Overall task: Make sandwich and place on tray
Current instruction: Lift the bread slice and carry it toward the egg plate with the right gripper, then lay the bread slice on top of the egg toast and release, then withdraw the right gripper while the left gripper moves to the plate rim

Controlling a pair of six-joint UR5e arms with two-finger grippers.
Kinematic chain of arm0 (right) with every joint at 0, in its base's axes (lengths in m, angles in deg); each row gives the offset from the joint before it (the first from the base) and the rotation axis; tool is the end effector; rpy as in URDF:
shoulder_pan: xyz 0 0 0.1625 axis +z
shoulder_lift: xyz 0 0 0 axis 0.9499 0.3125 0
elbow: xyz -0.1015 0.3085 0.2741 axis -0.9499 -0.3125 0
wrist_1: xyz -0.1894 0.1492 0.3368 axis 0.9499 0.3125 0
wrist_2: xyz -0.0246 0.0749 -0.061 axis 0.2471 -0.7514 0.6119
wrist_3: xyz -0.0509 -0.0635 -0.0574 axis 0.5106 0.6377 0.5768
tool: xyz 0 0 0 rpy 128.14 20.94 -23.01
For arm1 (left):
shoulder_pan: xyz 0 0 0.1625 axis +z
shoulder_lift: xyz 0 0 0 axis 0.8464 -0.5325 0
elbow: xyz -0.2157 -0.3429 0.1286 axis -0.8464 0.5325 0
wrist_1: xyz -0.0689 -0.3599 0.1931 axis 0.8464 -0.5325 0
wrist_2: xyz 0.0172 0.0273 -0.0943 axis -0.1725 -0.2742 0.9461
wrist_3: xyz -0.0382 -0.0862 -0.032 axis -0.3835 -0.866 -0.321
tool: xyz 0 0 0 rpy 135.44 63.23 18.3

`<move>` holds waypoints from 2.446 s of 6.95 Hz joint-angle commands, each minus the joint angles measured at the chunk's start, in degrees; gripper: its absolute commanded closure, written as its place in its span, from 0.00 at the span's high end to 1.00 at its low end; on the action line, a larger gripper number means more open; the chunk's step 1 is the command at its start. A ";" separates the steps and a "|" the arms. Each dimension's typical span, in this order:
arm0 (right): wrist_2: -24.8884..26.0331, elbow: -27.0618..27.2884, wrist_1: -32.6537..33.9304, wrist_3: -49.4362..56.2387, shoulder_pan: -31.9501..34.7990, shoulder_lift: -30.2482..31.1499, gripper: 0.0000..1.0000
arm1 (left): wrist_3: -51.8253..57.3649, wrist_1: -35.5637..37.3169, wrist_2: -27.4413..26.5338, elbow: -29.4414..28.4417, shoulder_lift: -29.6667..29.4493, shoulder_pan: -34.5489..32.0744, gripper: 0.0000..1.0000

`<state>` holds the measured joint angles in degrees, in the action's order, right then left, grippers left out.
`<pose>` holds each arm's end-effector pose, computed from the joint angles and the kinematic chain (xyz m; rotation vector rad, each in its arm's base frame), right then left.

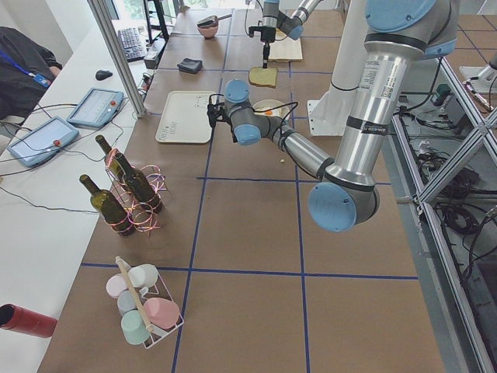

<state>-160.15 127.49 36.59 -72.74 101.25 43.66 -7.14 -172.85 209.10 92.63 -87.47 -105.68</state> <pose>-0.3909 -0.3285 0.3302 0.0750 -1.4888 0.0893 0.3258 -0.4696 0.3243 0.0141 1.2163 -0.2223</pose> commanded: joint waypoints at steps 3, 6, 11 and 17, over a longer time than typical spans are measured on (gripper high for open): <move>12.16 -3.52 7.67 -0.04 -10.99 -9.29 0.00 | -0.01 0.00 0.05 -0.18 0.23 0.04 1.00; 12.87 -7.30 7.76 0.04 -11.26 -12.81 0.00 | 0.08 -0.26 -1.25 -0.18 1.02 0.13 1.00; 7.73 -7.21 7.85 0.48 -6.72 -12.11 1.00 | -0.01 -0.35 -1.88 -0.27 0.59 1.88 1.00; -0.14 6.57 55.61 19.86 3.85 -12.63 1.00 | -11.70 8.12 -19.80 0.70 -5.27 22.44 0.84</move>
<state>-160.24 131.46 83.05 -59.08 104.33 31.30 -18.40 -169.76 191.60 93.30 -90.27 -85.76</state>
